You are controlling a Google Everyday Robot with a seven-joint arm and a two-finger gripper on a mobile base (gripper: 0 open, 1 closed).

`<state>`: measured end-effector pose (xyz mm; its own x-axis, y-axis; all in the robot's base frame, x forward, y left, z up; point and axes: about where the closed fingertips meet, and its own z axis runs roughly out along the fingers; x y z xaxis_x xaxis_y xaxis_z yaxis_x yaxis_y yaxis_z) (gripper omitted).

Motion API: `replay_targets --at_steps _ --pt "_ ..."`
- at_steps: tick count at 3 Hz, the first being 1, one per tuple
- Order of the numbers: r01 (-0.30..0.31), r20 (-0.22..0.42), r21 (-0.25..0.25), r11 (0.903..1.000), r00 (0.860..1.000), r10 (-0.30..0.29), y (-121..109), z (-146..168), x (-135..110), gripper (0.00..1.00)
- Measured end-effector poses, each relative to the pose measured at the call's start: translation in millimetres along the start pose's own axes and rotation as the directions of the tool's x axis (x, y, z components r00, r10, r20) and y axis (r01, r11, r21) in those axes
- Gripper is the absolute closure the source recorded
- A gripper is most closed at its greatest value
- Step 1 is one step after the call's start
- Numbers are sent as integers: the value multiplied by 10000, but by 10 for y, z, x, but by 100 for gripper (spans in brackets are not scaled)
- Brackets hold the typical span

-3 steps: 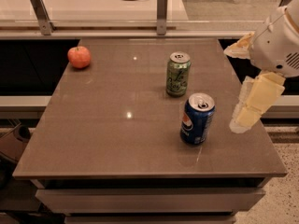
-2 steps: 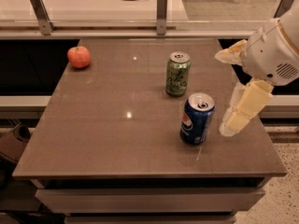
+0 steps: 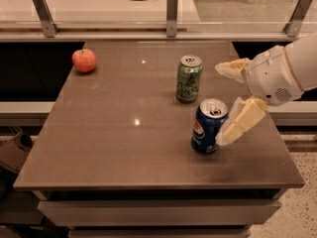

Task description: Move pepsi can near apple

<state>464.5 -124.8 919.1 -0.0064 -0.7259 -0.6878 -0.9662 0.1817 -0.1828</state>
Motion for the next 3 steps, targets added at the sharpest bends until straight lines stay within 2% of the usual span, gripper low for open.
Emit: replay_targets --at_steps 1,3 --pt "-172 748 -35 9998 9970 175 -79 104 99 0" --pt "-201 2272 -376 9991 9734 281 5 165 299 0"
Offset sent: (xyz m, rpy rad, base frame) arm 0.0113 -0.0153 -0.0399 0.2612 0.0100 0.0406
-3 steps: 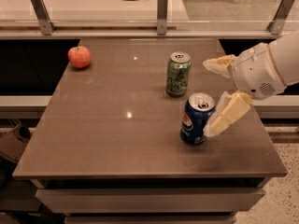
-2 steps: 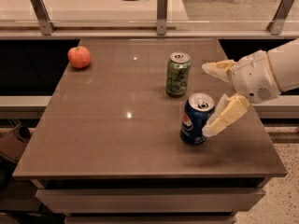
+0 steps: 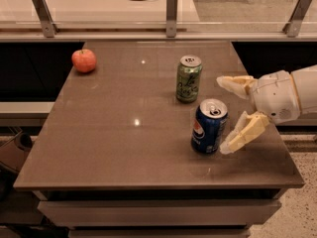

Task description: Move pepsi can near apple

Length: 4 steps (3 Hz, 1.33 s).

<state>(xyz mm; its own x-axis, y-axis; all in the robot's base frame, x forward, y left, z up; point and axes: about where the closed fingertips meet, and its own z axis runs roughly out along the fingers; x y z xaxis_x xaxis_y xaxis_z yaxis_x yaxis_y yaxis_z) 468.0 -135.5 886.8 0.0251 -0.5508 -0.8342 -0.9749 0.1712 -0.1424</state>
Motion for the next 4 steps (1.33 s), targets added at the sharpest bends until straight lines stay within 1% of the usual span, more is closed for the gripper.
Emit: replay_targets --at_steps 1,2,3,4 --pt "33 655 -69 10000 9978 -28 77 -38 61 0" --pt "117 1228 -154 9998 9924 -97 128 -47 49 0" --pt "204 1797 -264 9994 9836 -153 166 -32 -34 0" --pt "241 2159 -336 9991 9763 -163 195 -16 -133 0"
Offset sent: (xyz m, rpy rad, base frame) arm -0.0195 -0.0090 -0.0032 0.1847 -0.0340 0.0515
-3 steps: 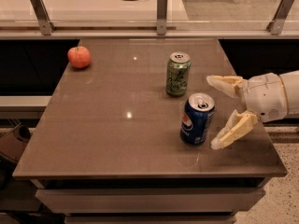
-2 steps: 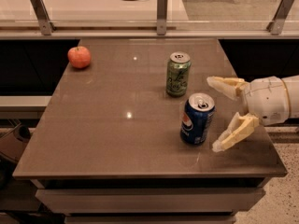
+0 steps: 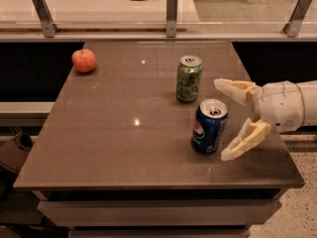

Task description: Move pepsi can near apple

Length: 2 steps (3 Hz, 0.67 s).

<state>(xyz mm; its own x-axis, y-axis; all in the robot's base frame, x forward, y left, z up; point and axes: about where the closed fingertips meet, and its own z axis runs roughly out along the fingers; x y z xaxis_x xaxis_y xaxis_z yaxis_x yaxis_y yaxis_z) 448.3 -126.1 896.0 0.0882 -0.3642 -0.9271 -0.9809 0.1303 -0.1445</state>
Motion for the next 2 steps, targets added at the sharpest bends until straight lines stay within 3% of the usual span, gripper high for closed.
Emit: replay_targets --at_steps 2 --pt "-115 591 -280 9995 9982 131 109 172 -70 0"
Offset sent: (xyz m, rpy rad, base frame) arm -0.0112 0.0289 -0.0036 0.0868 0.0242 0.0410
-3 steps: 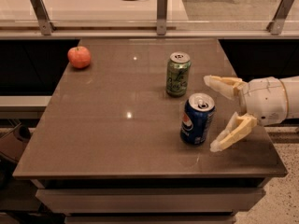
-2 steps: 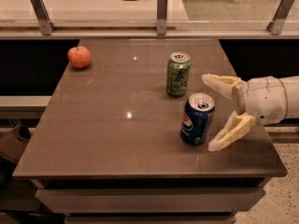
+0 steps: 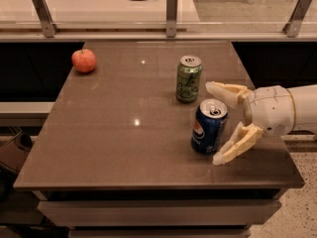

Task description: Move pepsi can near apple

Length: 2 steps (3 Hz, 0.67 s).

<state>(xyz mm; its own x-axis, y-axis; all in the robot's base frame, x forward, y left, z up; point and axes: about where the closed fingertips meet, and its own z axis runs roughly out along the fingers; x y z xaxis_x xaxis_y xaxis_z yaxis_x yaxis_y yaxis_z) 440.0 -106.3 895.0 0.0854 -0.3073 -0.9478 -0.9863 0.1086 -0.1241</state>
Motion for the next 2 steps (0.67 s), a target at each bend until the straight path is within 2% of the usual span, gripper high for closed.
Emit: replay_targets --at_steps 1,2 --pt "25 -10 -31 10000 10000 -25 4 14 -12 18" --pt "48 -9 -68 10000 10000 -48 9 33 -26 42"
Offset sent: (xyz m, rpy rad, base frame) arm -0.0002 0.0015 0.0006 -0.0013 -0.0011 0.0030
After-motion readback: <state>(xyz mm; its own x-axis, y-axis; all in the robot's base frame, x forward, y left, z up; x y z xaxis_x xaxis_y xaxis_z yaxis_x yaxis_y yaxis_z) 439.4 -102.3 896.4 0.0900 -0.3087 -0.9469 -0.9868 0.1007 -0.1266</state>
